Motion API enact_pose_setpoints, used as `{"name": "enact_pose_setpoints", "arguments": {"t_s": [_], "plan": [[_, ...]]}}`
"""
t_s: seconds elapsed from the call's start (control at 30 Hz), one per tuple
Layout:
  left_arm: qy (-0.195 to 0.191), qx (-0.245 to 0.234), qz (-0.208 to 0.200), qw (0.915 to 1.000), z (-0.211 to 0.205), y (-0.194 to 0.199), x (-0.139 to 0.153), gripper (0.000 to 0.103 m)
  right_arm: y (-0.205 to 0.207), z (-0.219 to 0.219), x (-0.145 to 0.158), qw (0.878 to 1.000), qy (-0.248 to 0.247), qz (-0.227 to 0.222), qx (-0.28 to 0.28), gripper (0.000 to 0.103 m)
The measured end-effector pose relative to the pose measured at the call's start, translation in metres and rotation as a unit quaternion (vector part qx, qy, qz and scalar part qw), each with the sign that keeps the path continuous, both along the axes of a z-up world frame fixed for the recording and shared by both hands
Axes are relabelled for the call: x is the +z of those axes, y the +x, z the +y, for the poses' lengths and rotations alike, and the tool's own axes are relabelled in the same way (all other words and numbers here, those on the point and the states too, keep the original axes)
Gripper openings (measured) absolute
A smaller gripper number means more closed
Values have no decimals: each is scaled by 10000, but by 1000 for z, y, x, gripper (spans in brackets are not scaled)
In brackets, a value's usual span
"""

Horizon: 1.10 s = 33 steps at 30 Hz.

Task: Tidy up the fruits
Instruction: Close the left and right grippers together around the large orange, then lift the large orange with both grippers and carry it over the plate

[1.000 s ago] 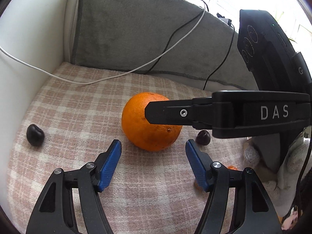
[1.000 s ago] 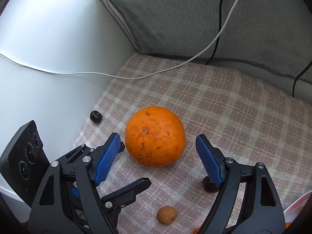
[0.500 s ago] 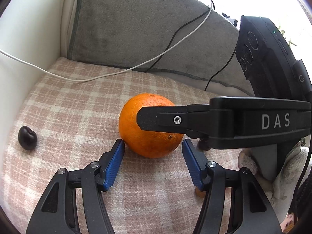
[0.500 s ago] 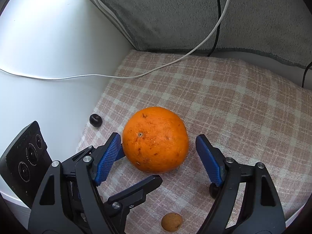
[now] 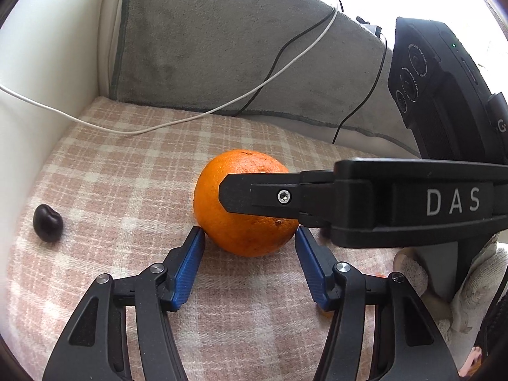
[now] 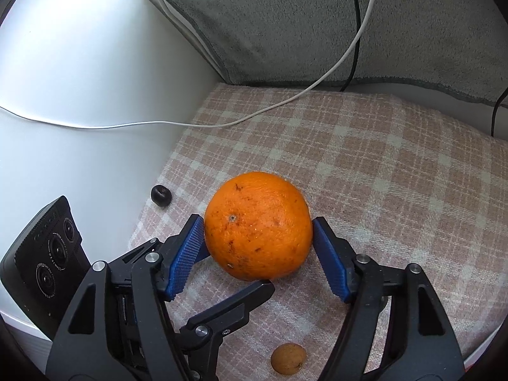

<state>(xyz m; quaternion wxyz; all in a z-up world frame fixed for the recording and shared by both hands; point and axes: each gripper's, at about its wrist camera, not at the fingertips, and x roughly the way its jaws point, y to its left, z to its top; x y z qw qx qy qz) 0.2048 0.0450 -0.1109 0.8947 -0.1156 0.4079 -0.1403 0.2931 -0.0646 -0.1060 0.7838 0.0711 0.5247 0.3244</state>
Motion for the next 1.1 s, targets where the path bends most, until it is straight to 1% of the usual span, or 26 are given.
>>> {"name": "enact_pose_setpoints", "arguments": {"t_s": [0.13, 0.37, 0.6, 0.87, 1.1], "plan": [[14, 2, -62, 10000, -5, -9, 5, 58, -11, -3, 6, 10000, 28, -63, -25, 72], [79, -4, -272, 9996, -17, -34, 20, 58, -36, -9, 25, 9993, 49, -379, -51, 72], [185, -36, -478, 9987, -30, -53, 40, 58, -57, -32, 41, 9981, 189, -573, -120, 72], [223, -183, -698, 9971, -58, -74, 55, 58, -86, -64, 61, 9960, 237, -834, -222, 72], [214, -355, -840, 9956, -85, -91, 66, 58, -108, -95, 75, 9933, 183, -1092, -334, 72]]}}
